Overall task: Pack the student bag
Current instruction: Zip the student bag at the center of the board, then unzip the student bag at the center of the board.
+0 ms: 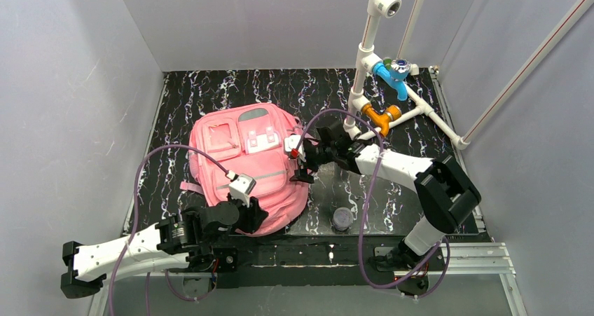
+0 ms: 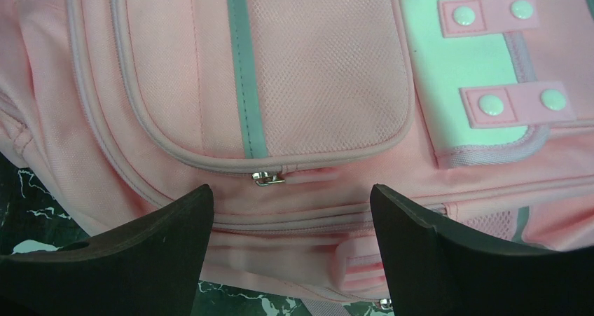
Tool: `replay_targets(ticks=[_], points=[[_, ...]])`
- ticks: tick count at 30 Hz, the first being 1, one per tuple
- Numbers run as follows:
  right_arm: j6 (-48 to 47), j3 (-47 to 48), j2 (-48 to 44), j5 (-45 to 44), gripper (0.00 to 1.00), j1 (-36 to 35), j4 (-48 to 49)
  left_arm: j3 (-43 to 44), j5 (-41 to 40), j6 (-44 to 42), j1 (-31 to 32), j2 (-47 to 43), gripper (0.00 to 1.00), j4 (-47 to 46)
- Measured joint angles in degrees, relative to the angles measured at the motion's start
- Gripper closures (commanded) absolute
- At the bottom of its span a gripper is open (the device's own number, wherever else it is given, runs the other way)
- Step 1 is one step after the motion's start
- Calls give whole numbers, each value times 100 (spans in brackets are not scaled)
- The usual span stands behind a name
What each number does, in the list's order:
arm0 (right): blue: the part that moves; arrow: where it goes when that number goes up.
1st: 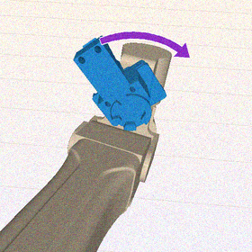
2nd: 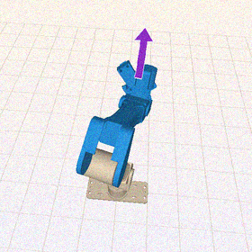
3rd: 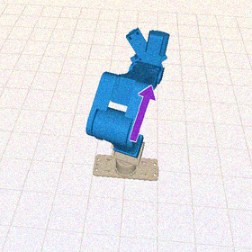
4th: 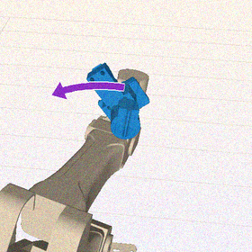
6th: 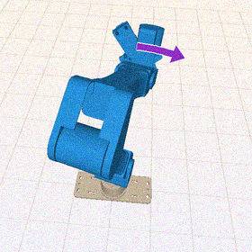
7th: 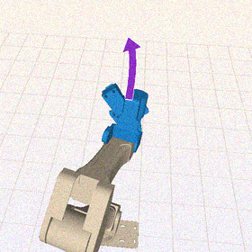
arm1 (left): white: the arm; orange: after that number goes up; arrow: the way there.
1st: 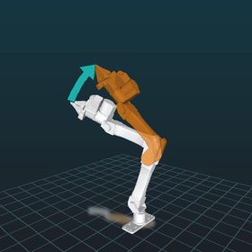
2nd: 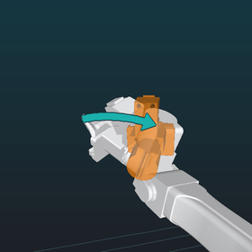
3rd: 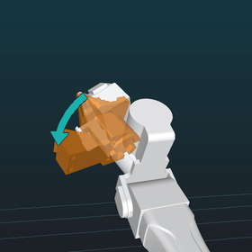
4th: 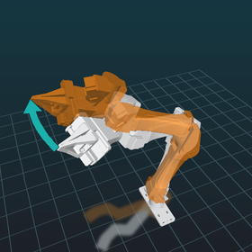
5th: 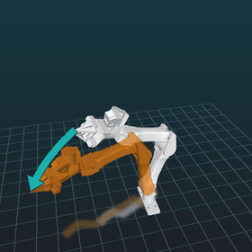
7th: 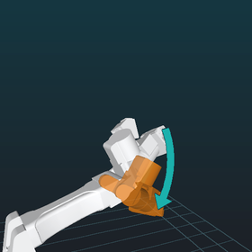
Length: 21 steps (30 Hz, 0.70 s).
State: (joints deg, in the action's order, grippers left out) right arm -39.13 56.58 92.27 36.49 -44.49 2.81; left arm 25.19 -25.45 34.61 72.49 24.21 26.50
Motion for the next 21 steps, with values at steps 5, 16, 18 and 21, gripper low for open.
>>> replay_targets(ticks=[5, 16, 18, 21], points=[[-568, 225, 225, 422, 12, 61, -352, 566, -474, 732, 0, 138, 19, 765], [-1108, 1113, 1019, 1051, 27, 151, -1215, 1805, 476, 450, -2236, 1362, 14, 1178], [-1158, 1198, 1060, 1054, 30, 164, -1379, 1805, 791, 358, -2594, 1556, 12, 1217], [-1143, 1167, 1049, 1054, 31, 164, -1464, 1805, 1012, 271, -2723, 1620, 12, 1257]])
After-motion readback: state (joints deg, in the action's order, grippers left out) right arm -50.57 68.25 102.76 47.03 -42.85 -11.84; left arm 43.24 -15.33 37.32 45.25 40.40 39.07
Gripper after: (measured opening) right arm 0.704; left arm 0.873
